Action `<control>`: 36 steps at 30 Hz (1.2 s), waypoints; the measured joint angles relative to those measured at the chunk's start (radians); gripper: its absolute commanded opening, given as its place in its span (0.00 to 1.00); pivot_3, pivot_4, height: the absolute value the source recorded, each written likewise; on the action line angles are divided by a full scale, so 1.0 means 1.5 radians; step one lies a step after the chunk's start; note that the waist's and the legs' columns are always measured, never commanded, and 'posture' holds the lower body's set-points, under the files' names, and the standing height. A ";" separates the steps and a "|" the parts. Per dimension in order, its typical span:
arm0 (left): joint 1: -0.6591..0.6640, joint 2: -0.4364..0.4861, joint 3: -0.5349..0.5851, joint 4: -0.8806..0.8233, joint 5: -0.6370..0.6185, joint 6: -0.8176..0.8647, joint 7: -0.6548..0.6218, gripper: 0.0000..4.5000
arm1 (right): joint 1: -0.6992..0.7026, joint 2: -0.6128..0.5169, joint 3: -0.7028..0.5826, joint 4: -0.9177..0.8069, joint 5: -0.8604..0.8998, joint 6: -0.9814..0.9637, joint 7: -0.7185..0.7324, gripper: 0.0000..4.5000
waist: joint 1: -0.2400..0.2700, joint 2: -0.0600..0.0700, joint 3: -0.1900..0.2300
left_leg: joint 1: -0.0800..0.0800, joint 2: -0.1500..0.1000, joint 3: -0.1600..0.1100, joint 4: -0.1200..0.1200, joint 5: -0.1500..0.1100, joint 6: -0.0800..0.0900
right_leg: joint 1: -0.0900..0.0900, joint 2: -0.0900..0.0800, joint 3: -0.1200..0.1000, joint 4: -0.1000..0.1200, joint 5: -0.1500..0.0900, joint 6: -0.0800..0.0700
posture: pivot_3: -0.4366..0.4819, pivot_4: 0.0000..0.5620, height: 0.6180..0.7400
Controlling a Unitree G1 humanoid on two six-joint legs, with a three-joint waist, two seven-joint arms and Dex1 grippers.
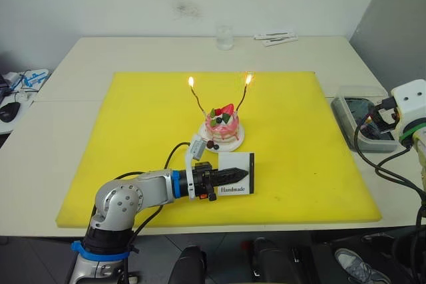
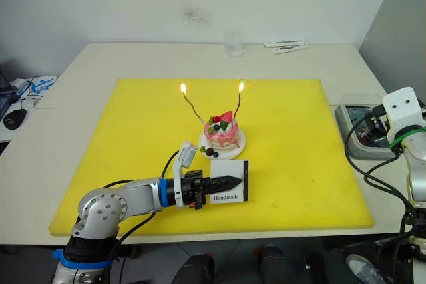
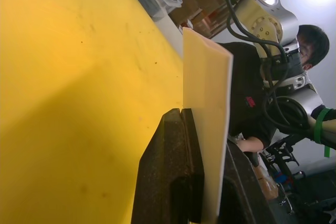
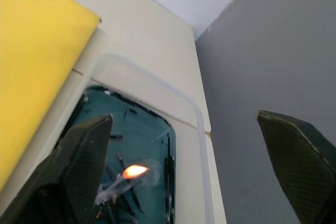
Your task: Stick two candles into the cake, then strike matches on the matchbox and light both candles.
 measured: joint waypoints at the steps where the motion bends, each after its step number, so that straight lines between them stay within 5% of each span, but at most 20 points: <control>1: 0.000 0.000 0.005 0.000 0.000 0.000 0.001 0.00 | 0.002 0.000 -0.008 -0.016 0.010 0.001 0.008 1.00 | 0.000 0.000 0.000 | 0.000 0.000 0.000 0.000 0.000 0.000 | 0.000 0.000 0.000 0.000 0.000 0.000 | 0.48 0.27 1.00; 7: -0.010 0.007 0.038 0.006 -0.037 0.027 0.023 0.00 | 0.099 -0.036 -0.053 -0.162 0.100 0.008 0.142 1.00 | 0.000 0.000 0.000 | 0.000 0.000 -0.001 0.000 0.000 0.000 | 0.000 0.000 -0.001 0.000 0.000 0.000 | 0.48 0.27 1.00; 14: -0.036 0.005 0.050 0.032 -0.096 0.104 0.121 0.00 | 0.237 -0.122 -0.096 -0.385 0.333 0.123 0.379 1.00 | -0.001 0.000 0.000 | 0.003 0.000 -0.001 0.000 0.000 0.000 | 0.004 0.000 -0.001 -0.001 -0.001 -0.002 | 0.48 0.27 1.00; 23: -0.058 -0.004 0.037 0.079 -0.067 0.125 0.167 0.00 | 0.230 -0.163 -0.021 -0.487 0.444 0.184 0.443 1.00 | 0.000 -0.001 0.000 | 0.005 0.000 -0.001 0.001 0.000 0.000 | 0.006 0.000 -0.001 -0.001 -0.002 -0.003 | 0.48 0.27 1.00; 30: -0.058 0.009 0.038 0.077 -0.051 0.127 0.167 0.44 | 0.205 -0.158 0.028 -0.472 0.427 0.167 0.431 1.00 | 0.001 -0.001 0.000 | 0.004 0.000 -0.002 0.000 0.000 0.000 | 0.006 0.000 -0.002 -0.002 -0.002 -0.003 | 0.48 0.27 1.00; 36: -0.057 0.081 0.052 0.031 -0.054 0.140 0.144 0.88 | 0.198 -0.153 0.056 -0.461 0.418 0.146 0.431 1.00 | 0.000 -0.001 0.000 | 0.004 0.000 -0.002 0.000 0.000 0.000 | 0.005 0.000 -0.002 -0.002 -0.002 -0.004 | 0.48 0.27 1.00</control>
